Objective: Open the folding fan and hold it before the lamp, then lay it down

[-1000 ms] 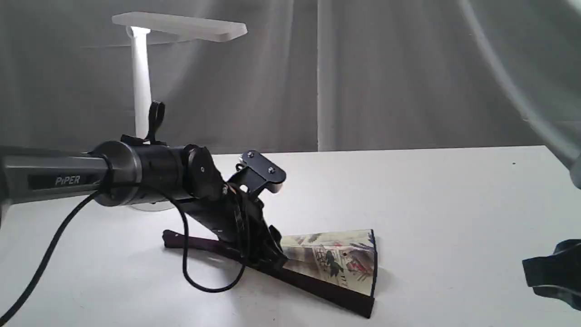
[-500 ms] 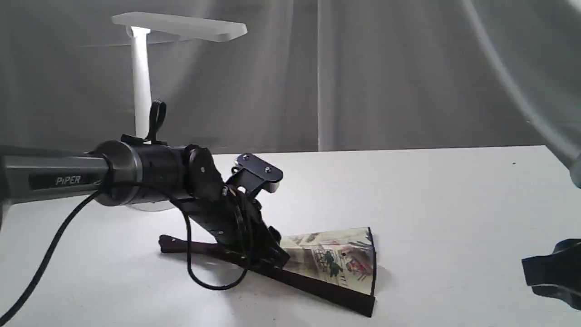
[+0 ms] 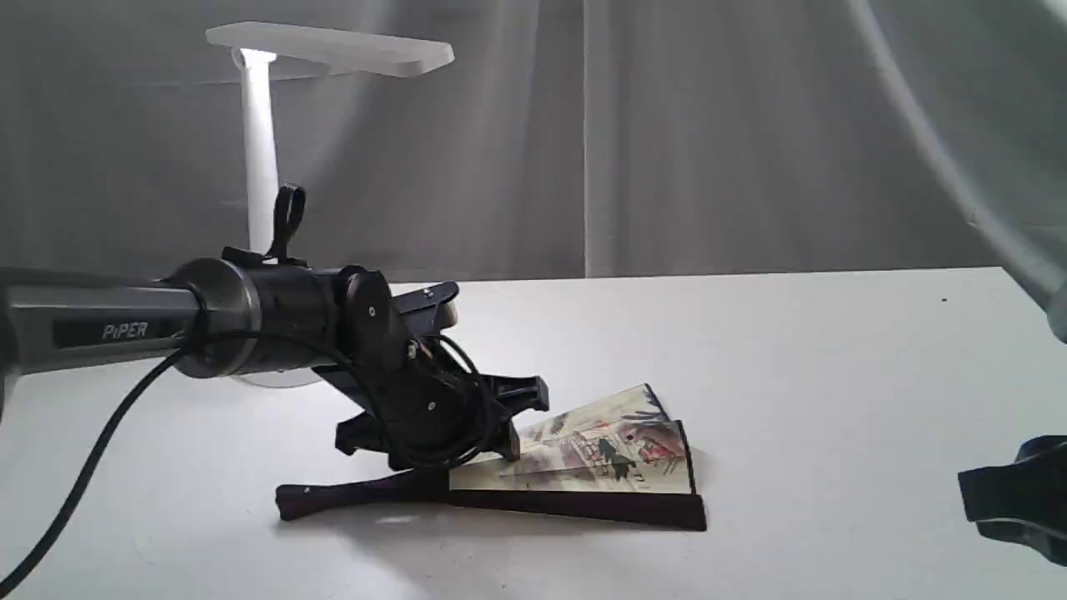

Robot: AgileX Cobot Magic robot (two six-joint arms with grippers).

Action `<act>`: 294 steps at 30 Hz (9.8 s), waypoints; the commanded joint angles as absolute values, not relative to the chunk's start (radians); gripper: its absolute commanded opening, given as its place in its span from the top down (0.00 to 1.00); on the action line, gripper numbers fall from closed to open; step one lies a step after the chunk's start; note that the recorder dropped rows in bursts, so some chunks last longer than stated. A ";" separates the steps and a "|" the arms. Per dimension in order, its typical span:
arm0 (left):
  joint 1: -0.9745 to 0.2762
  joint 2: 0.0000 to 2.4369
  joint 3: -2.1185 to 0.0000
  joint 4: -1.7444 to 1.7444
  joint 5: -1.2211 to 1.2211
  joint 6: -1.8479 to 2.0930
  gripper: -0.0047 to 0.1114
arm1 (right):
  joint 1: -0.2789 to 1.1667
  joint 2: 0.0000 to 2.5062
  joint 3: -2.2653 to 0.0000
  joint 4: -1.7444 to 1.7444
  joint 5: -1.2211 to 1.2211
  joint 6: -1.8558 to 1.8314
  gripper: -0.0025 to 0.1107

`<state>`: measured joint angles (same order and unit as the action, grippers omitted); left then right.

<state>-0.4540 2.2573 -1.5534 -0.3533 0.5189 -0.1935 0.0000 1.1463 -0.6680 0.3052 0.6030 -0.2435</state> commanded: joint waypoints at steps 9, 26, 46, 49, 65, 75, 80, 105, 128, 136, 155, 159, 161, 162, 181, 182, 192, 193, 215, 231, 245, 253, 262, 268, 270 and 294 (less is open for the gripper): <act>-0.459 2.259 -1.554 -0.571 0.501 -0.433 0.49 | 0.001 1.147 -0.665 0.337 0.588 -0.247 0.65; -0.406 2.187 -1.554 -0.255 0.693 -0.046 0.49 | 0.068 1.287 -0.665 1.061 0.643 -0.567 0.65; -0.406 2.187 -1.552 -0.288 1.060 0.248 0.49 | 0.230 1.654 -0.665 1.637 0.590 -0.911 0.65; -0.406 2.187 -1.552 -0.358 1.092 0.248 0.49 | 0.230 1.685 -0.665 1.698 0.596 -0.922 0.65; -0.459 2.189 -1.546 -0.593 1.097 0.297 0.49 | 0.257 1.897 -0.815 1.744 0.725 -0.923 0.65; -0.478 2.189 -1.548 -0.572 1.221 0.405 0.49 | 0.279 1.961 -0.851 1.744 0.725 -0.887 0.65; -0.457 2.189 -1.552 -0.434 1.221 0.402 0.49 | 0.279 1.961 -0.851 1.744 0.725 -0.885 0.65; -0.418 2.143 -1.536 -0.085 1.200 0.360 0.49 | 0.279 1.961 -0.851 1.733 0.720 -0.884 0.65; -0.418 2.182 -1.536 -0.527 1.221 0.508 0.49 | 0.279 1.961 -0.851 1.744 0.621 -0.880 0.65; -0.418 2.175 -1.536 -0.236 1.221 0.369 0.49 | 0.279 1.961 -0.851 1.744 0.613 -0.839 0.65; -0.472 2.210 -1.437 -0.583 1.221 0.455 0.49 | 0.312 1.970 -0.910 1.744 0.610 -0.860 0.52; -0.472 2.210 -1.437 -0.645 1.221 0.477 0.49 | 0.336 2.010 -0.966 1.744 0.632 -0.860 0.52; -0.470 2.210 -1.437 -0.639 1.221 0.479 0.49 | 0.340 2.035 -0.980 1.744 0.647 -0.856 0.52; -0.470 2.210 -1.437 -0.632 1.221 0.479 0.49 | 0.340 2.047 -0.980 1.744 0.649 -0.847 0.52; -0.470 2.210 -1.437 -0.590 1.221 0.503 0.49 | 0.342 2.174 -1.073 1.744 0.668 -0.836 0.55; -0.470 2.210 -1.437 -0.590 1.221 0.509 0.49 | 0.342 2.174 -1.073 1.744 0.651 -0.836 0.56; -0.470 2.210 -1.437 -0.594 1.221 0.510 0.49 | 0.342 2.239 -1.132 1.744 0.690 -0.834 0.58; -0.470 2.210 -1.437 -0.594 1.221 0.510 0.49 | 0.342 2.241 -1.138 1.744 0.689 -0.834 0.58; -0.465 2.143 -1.437 -0.569 1.221 0.494 0.49 | 0.340 2.235 -1.138 1.744 0.720 -0.869 0.98; -0.463 1.889 -1.435 -0.260 1.109 0.236 0.49 | 0.266 2.072 -1.138 1.493 0.786 -0.819 0.98; -0.463 1.759 -1.225 0.154 0.832 -0.140 0.68 | 0.207 1.934 -1.108 1.319 0.963 -0.778 0.98; -0.463 1.604 -0.911 0.137 0.243 -0.157 0.69 | 0.207 1.867 -1.003 1.307 0.952 -0.803 0.98; -0.463 1.572 -0.578 0.137 -0.483 -0.223 0.69 | 0.207 1.830 -0.951 1.306 0.965 -0.844 0.98; -0.463 1.572 -0.428 0.137 -0.920 -0.250 0.69 | 0.209 1.830 -0.951 1.308 0.956 -0.844 0.98; -0.463 1.572 -0.415 0.137 -0.899 -0.278 0.69 | 0.209 1.830 -0.951 1.315 0.956 -0.867 0.98; -0.453 1.849 -0.460 0.174 -1.136 -1.179 0.42 | 0.209 1.830 -0.951 1.411 1.097 -0.968 0.98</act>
